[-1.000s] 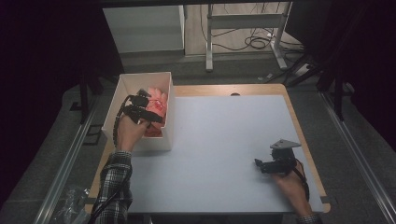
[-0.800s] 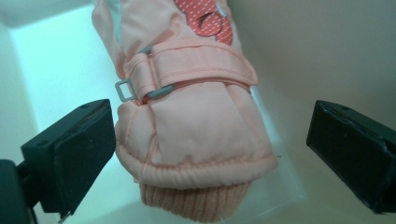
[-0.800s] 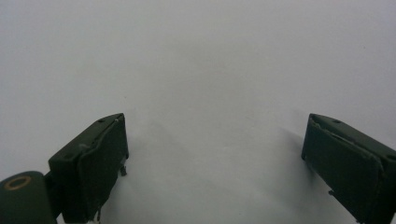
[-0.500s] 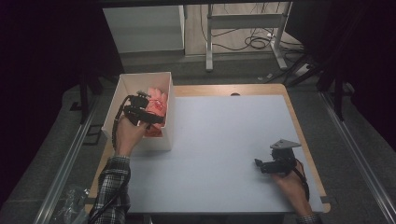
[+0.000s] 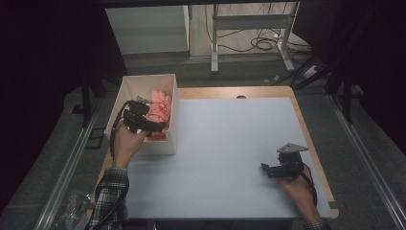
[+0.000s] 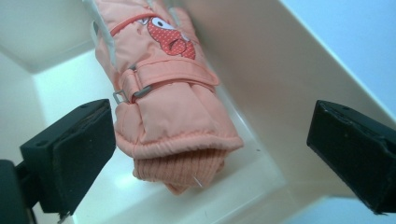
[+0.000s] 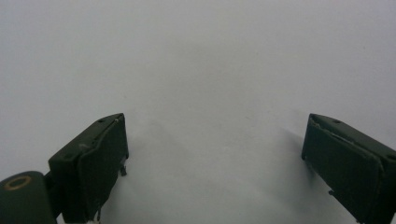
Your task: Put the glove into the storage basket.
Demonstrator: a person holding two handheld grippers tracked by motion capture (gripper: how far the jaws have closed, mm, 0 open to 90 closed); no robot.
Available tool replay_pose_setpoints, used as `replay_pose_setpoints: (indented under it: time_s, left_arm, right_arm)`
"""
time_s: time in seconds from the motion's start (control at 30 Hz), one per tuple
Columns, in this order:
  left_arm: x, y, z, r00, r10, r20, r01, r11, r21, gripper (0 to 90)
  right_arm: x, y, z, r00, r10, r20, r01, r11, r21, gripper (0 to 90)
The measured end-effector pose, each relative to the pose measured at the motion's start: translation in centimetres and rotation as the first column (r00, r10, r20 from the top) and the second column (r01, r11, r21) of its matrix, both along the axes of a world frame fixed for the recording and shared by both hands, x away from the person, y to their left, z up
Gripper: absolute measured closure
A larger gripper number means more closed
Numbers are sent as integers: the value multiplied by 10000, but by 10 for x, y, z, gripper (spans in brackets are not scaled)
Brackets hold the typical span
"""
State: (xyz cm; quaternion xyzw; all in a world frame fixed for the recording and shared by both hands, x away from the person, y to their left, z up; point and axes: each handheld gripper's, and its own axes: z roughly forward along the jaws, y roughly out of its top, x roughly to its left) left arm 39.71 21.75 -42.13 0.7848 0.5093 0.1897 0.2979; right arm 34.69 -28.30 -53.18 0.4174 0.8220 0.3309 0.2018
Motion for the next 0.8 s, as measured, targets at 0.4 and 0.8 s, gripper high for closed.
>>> replay_pose_setpoints:
  time_s: [0.4, 0.8]
  left_arm:
    - [-24, -2, 10, 9967, -545, 604, 550, 9985, -73, 5]
    - [-50, -6, 10, 9914, -817, 1026, 813, 9967, 87, 0]
  right_arm:
    - [0, 0, 0, 10000, 3, 6, -3, 10000, -1, 74]
    - [0, 0, 0, 10000, 1, -8, -1, 10000, -17, 74]
